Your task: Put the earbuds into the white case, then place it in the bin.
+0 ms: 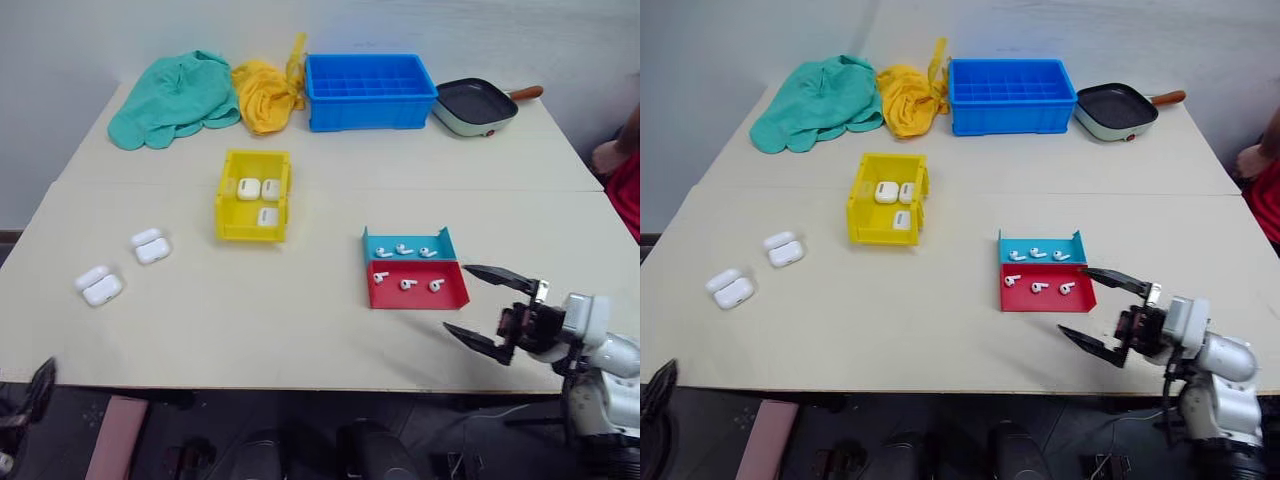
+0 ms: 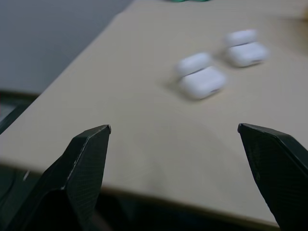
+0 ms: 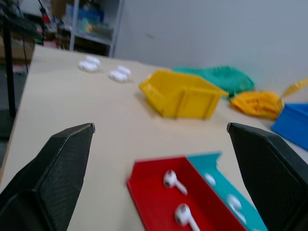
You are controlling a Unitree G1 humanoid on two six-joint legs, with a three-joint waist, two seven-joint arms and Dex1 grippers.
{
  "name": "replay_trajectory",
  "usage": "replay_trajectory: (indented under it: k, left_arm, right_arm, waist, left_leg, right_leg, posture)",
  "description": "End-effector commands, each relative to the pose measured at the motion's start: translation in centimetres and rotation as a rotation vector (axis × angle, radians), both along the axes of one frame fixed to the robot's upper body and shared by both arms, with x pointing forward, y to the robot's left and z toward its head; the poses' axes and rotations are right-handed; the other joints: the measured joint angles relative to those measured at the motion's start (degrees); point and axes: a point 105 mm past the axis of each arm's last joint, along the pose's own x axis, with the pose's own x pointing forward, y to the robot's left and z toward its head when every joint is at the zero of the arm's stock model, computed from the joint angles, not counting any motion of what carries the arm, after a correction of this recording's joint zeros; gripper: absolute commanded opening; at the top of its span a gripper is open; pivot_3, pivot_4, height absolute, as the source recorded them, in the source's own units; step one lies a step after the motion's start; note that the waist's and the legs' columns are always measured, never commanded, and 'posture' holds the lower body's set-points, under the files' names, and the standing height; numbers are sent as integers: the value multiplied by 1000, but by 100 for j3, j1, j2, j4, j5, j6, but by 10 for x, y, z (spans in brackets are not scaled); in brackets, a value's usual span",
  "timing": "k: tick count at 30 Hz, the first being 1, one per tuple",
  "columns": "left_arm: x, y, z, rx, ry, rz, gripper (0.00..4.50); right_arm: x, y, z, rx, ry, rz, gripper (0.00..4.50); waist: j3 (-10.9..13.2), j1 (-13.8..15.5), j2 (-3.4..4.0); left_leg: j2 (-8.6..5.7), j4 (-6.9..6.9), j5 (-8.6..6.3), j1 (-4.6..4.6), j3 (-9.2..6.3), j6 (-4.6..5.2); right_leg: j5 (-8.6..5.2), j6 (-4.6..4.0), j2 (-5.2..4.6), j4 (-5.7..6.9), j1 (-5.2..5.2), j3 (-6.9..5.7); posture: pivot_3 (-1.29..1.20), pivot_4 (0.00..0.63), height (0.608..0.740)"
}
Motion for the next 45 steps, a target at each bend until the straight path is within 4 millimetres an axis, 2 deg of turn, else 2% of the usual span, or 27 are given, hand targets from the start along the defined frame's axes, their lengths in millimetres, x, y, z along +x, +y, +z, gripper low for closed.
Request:
replay_trajectory:
  k: [1, 3, 5, 6, 7, 9, 10, 14, 20, 24, 32, 37, 42, 45]
  left_arm:
    - [-16, 14, 6, -51, 13, 192, 4459]
    - [-12, 11, 5, -101, 69, 194, 4459]
    - [0, 2, -1, -176, 200, 163, 4459]
    - [8, -1, 4, -184, 192, 158, 4459]
    - [28, -8, 22, -178, 126, 139, 4459]
    - [56, -19, 48, -190, 32, 149, 4459]
    - [65, -23, 53, -203, 32, 174, 4459]
    - [95, -42, 65, -229, 50, 256, 4459]
    - [140, -66, 84, -258, 27, 312, 4459]
    - [168, -77, 80, -257, 51, 341, 4459]
    - [180, -77, 63, -356, 103, 403, 4459]
    - [188, -76, 63, -367, 135, 342, 4459]
    - [192, -74, 52, -380, 213, 290, 4459]
    - [191, -66, 53, -316, 253, 290, 4459]
  right_arm:
    - [-8, 12, 5, 0, -60, 83, 4500]
    - [-9, 12, 3, 0, -45, 101, 4500]
    - [-7, 10, 1, -1, -35, 92, 4500]
    - [-6, 9, 1, -4, -34, 90, 4500]
    - [-5, 8, 0, -6, -29, 89, 4500]
    - [-4, 7, -3, -12, -12, 105, 4500]
    - [-4, 7, -4, -18, -4, 113, 4500]
    - [-2, 7, -2, -21, -7, 121, 4500]
    - [0, 10, 2, -16, -15, 96, 4500]
    - [-2, 17, 5, -15, -13, 98, 4500]
    - [0, 20, 8, -2, -13, 61, 4500]
    - [0, 20, 8, -6, -15, 42, 4500]
    - [-1, 20, 8, 0, -18, 27, 4500]
    - [-2, 21, 8, 3, -15, 25, 4500]
  waist:
    - [-2, 25, -15]
    - [-6, 119, -24]
    - [-8, 171, -27]
    - [-9, 168, -27]
    - [-8, 161, -24]
    - [-5, 196, -19]
    - [-6, 199, -21]
    - [-7, 94, -10]
    - [-7, 165, -12]
    - [-7, 169, -12]
    - [-8, 166, -12]
    - [-8, 179, -12]
    - [-8, 187, -12]
    - [-7, 170, -14]
  left_leg:
    - [0, 1, 0, 0, 0, 0]
    - [-3, 7, 0, -2, -16, 0]
    - [-6, 12, 0, -2, -24, 1]
    - [-7, 14, 0, -2, -34, 1]
    - [-8, 13, 1, -2, -39, 0]
    - [-10, 13, 5, -1, -41, -1]
    - [-10, 14, 12, -2, -45, -4]
    - [-8, 8, 20, 1, -37, -12]
    - [-3, 13, 48, 0, -44, -60]
    - [-6, 13, 50, -3, -43, -64]
    - [-3, 14, 57, -10, -42, -77]
    - [-4, 19, 59, -10, -43, -79]
    - [-4, 18, 59, -10, -45, -79]
    - [-4, 17, 60, -11, -45, -81]
  right_leg:
    - [0, 0, 0, 0, 0, 0]
    - [0, 0, -1, 1, 5, 0]
    - [0, 0, -3, 1, 10, 1]
    - [0, 0, -3, 2, 16, 2]
    - [0, 0, -3, 4, 16, 3]
    - [0, -1, -5, 2, 21, 3]
    - [0, -1, -7, 5, 23, 0]
    - [2, 1, -4, 6, 27, 2]
    - [4, 5, 7, 20, 20, -5]
    - [5, 7, 8, 18, 20, -5]
    - [6, 10, 10, 28, 5, -6]
    - [6, 10, 10, 30, 6, -7]
    - [6, 11, 9, 32, 6, -8]
    - [6, 11, 10, 33, 2, -9]
  posture:
    - [0, 150, 740]
    - [0, 150, 740]
    - [0, 150, 740]
    - [0, 150, 740]
    - [0, 150, 740]
    - [0, 150, 740]
    - [0, 150, 740]
    - [0, 150, 740]
    - [0, 150, 740]
    - [0, 150, 740]
    - [0, 150, 740]
    - [0, 150, 740]
    - [0, 150, 740]
    - [0, 150, 740]
